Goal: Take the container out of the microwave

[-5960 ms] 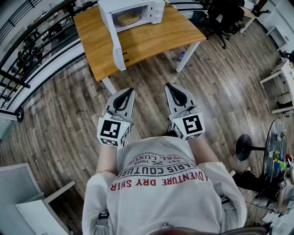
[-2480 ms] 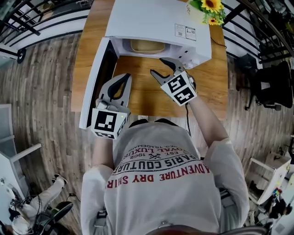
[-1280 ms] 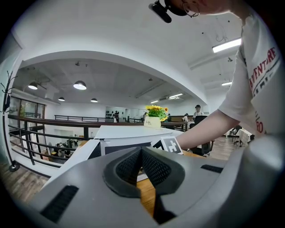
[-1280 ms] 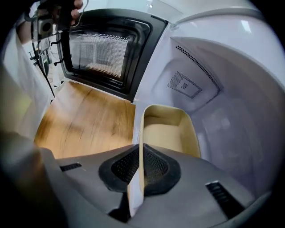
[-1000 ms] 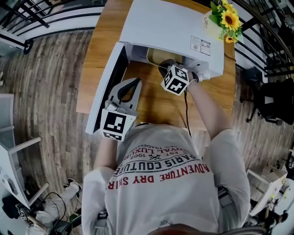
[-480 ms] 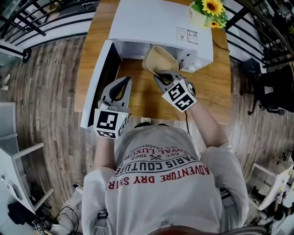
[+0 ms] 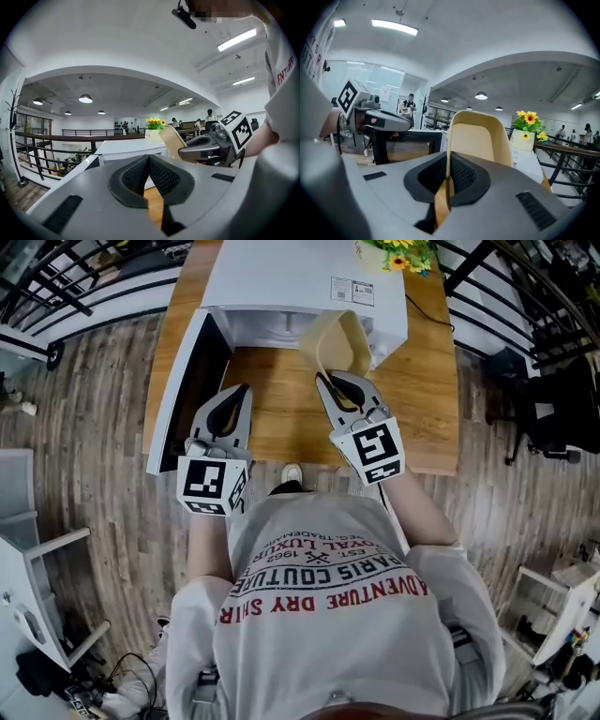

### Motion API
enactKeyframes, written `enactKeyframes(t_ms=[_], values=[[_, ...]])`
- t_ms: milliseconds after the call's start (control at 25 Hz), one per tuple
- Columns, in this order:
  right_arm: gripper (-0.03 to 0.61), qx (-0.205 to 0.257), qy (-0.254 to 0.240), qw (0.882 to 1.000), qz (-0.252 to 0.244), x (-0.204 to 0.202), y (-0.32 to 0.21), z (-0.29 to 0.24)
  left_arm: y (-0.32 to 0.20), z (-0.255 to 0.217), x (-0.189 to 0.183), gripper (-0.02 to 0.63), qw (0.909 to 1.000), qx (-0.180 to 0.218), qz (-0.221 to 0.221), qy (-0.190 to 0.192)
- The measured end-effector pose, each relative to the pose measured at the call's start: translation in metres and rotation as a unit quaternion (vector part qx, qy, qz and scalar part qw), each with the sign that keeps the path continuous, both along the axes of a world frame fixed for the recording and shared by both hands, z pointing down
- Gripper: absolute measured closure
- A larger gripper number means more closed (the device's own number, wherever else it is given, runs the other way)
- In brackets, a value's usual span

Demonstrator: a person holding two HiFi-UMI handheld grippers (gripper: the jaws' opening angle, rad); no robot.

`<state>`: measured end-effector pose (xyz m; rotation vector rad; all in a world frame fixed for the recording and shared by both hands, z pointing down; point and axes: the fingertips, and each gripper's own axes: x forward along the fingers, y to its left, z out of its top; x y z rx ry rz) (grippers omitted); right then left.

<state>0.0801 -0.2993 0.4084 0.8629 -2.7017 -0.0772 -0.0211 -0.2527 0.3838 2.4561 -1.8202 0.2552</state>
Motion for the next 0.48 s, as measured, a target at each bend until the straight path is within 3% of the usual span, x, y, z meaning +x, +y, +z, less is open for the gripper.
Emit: enactKeyframes(t_ms=[480], values=[[0.545,0.040,-0.051,0.994,0.090,0.070,0.003,-0.038,0.013,-0.021,0.038,0.600,0.9993,0.032,0.016,-0.012]])
